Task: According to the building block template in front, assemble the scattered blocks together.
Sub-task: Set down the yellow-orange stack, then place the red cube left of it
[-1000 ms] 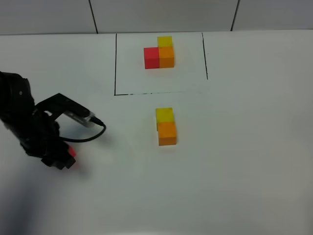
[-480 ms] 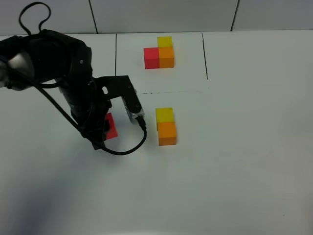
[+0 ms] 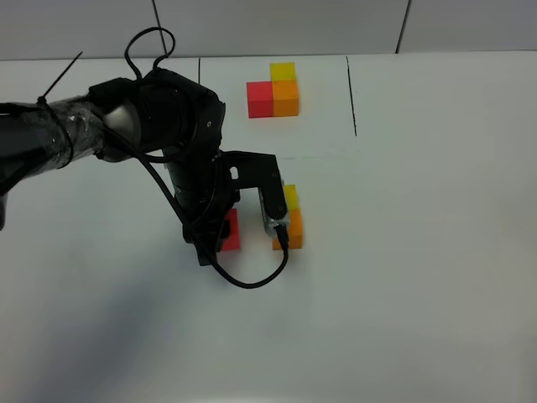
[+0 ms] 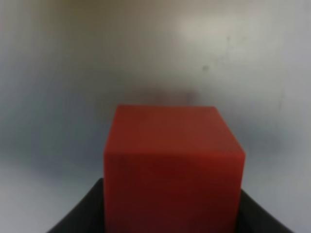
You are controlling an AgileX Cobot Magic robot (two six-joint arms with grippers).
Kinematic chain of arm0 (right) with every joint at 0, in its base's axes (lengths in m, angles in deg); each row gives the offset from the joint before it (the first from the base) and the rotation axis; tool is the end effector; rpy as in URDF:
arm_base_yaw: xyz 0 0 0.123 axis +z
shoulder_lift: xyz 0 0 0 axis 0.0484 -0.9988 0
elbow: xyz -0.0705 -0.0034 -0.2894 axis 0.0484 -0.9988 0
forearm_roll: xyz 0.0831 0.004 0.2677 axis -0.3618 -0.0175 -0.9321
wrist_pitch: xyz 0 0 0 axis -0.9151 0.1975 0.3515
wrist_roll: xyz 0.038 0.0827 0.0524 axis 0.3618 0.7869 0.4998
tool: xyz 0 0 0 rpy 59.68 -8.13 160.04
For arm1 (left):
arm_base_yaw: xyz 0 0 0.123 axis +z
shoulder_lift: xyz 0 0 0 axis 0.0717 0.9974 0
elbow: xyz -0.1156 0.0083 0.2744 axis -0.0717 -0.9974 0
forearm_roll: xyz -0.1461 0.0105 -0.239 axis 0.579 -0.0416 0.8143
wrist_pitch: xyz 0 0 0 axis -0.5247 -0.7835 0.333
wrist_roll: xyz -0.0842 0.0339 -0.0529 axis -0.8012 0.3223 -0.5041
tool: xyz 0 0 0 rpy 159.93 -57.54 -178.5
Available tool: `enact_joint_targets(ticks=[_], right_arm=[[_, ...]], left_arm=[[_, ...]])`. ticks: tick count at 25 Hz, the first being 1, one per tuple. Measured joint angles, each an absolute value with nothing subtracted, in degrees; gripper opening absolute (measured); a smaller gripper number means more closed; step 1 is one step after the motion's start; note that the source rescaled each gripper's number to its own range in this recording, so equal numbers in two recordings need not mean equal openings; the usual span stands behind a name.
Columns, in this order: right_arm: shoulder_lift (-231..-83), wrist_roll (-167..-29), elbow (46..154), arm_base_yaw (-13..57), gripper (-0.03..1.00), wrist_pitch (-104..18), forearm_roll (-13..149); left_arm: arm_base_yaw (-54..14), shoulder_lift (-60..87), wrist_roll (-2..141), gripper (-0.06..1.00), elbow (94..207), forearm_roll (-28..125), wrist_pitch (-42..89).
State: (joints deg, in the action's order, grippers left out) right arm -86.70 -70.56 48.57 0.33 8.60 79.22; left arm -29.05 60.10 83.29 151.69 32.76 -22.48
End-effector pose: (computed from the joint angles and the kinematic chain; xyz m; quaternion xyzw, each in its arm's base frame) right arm 0.0285 -0.0036 0.2830 0.0140 0.8671 0.0068 0.4980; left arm 0.3654 -0.2350 0.1161 0.6603 0.7488 0.0227 0.0517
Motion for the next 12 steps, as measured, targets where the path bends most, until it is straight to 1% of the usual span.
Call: enact_joint_targets(ticks=[12], right_arm=[[-86.7,-70.6,48.6,0.3,0.80,8.6,79.2]], left_arm=[[-30.2,61.2,84.5,0.01,151.7,33.8,-18.1]])
